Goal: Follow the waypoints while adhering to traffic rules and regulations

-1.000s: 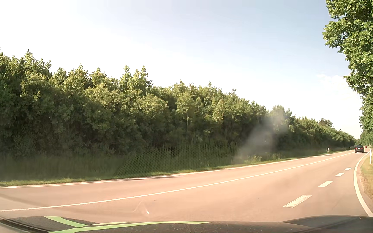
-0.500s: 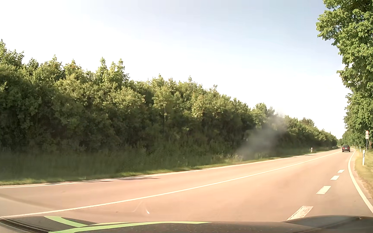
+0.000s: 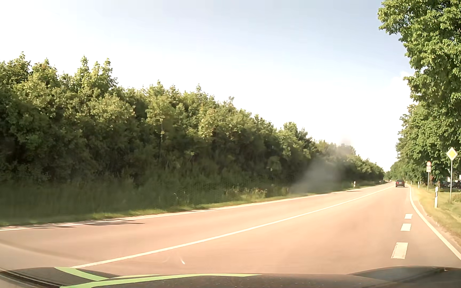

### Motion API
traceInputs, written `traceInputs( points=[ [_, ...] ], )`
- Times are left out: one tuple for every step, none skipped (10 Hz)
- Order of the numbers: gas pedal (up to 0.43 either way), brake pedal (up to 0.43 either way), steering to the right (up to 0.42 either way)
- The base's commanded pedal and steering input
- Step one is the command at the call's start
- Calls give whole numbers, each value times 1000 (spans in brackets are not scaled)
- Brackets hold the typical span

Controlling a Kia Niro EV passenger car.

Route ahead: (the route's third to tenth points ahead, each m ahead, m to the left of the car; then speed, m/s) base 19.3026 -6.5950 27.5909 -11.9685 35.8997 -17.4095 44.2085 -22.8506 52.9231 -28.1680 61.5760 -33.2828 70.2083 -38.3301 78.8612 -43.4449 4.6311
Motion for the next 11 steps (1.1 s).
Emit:
traceInputs(
  points=[
    [319,0,259],
    [319,0,260],
    [319,0,260],
    [319,0,260],
    [319,0,259],
    [319,0,257],
    [319,0,252],
    [319,0,243],
    [319,0,232],
    [319,0,222],
    [331,0,213]
  ],
)
